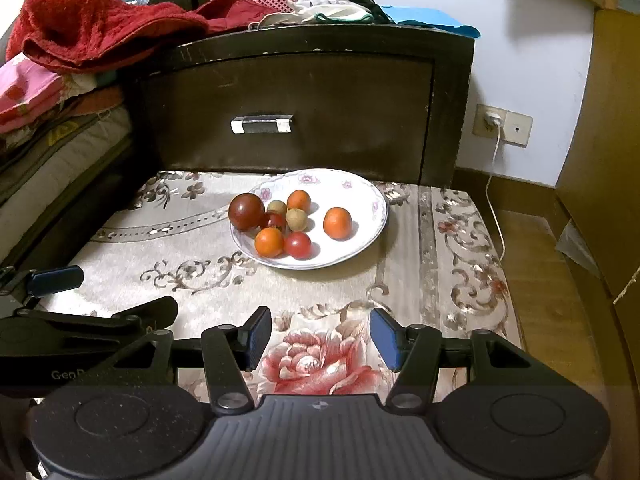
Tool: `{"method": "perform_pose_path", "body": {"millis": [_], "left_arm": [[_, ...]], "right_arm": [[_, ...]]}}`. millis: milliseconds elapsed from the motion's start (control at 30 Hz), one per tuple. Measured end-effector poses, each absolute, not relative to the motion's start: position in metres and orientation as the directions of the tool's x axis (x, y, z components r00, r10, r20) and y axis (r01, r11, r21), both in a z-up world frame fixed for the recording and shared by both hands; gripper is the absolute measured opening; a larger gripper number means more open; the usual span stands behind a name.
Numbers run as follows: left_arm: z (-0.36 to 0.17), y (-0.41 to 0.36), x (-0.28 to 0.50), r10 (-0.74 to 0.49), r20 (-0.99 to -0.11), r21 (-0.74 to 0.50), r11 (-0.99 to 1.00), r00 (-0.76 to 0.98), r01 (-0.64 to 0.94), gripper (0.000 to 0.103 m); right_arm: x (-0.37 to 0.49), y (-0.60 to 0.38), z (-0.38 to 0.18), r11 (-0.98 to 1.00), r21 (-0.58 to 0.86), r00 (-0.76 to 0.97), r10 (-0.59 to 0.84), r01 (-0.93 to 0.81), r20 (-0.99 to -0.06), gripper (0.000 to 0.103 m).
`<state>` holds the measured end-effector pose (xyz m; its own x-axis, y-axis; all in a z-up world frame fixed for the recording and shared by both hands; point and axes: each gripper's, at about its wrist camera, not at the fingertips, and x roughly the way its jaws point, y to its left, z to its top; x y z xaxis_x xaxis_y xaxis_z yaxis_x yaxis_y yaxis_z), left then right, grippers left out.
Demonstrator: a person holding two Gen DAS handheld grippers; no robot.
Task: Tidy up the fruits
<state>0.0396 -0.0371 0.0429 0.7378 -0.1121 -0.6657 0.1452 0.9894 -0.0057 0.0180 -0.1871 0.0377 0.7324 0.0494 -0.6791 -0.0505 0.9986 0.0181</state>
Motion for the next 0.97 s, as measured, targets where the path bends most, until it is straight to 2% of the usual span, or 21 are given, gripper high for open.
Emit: {"method": "perform_pose_path", "body": {"millis": [967], "left_arm": [[0.046, -0.033, 0.022, -0.096, -0.664, 0.005, 0.991, 0.742, 0.132, 0.103]], "right_arm": [[0.003, -0.184, 0.039, 0.999, 0.019, 0.737, 0.046, -0.045, -0.674, 0.054]]}}
